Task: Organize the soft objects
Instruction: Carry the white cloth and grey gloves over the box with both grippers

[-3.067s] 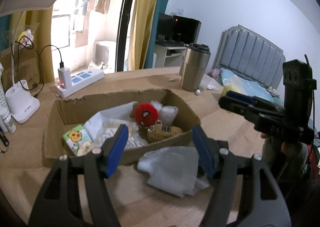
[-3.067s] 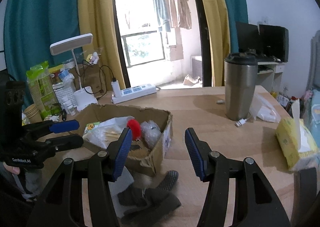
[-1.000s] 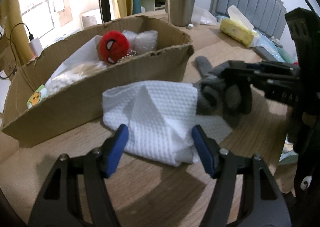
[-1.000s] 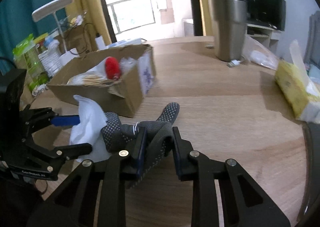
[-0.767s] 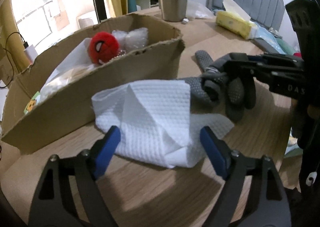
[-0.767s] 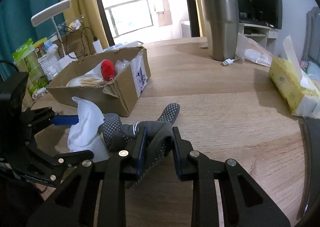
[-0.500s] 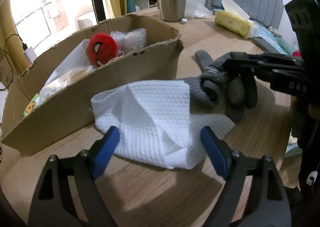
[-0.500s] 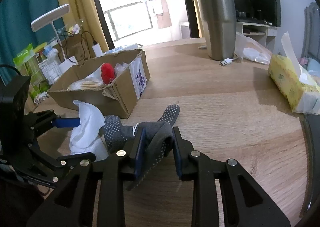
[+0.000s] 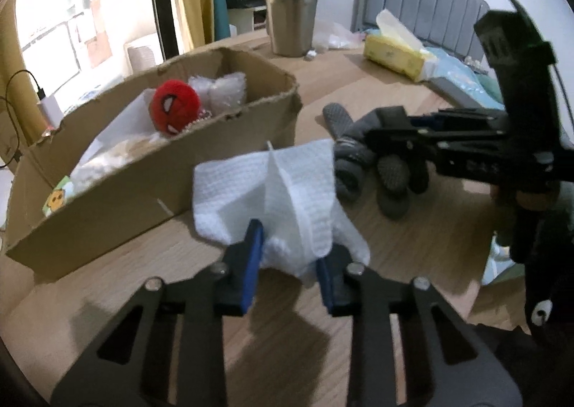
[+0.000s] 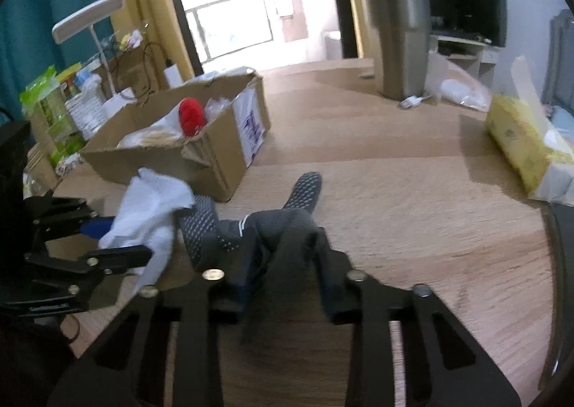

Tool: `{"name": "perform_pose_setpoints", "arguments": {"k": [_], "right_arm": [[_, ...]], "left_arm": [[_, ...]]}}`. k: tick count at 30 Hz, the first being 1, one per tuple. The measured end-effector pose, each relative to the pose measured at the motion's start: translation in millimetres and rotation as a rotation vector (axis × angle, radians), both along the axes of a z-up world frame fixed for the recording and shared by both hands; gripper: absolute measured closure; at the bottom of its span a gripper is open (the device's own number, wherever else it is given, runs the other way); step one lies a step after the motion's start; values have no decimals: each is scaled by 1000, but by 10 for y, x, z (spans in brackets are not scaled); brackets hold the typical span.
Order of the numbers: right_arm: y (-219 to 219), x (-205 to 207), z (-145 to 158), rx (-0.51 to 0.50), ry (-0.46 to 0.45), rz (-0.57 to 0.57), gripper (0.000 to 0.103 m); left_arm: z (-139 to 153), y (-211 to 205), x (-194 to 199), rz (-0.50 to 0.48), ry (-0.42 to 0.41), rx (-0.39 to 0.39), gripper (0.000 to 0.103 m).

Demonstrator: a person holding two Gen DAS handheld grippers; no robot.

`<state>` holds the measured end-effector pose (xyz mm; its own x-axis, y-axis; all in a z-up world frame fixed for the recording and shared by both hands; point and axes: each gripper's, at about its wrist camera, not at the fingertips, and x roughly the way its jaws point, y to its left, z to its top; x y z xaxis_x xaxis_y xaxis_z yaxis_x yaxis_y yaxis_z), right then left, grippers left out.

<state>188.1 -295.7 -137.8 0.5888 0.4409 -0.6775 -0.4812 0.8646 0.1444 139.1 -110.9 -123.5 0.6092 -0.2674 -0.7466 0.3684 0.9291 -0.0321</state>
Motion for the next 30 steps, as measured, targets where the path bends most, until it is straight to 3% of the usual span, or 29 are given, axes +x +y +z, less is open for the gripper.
{"name": "perform_pose_setpoints", "arguments": {"k": [14,30], "right_arm": [[37,-63,337,6,-97,-6,77],[256,-100,712,28,-193,8,77]], "left_arm": [[365,448,-316,27,-124,-155,75],[610,1027,-560,137,-258,-230,75]]}}
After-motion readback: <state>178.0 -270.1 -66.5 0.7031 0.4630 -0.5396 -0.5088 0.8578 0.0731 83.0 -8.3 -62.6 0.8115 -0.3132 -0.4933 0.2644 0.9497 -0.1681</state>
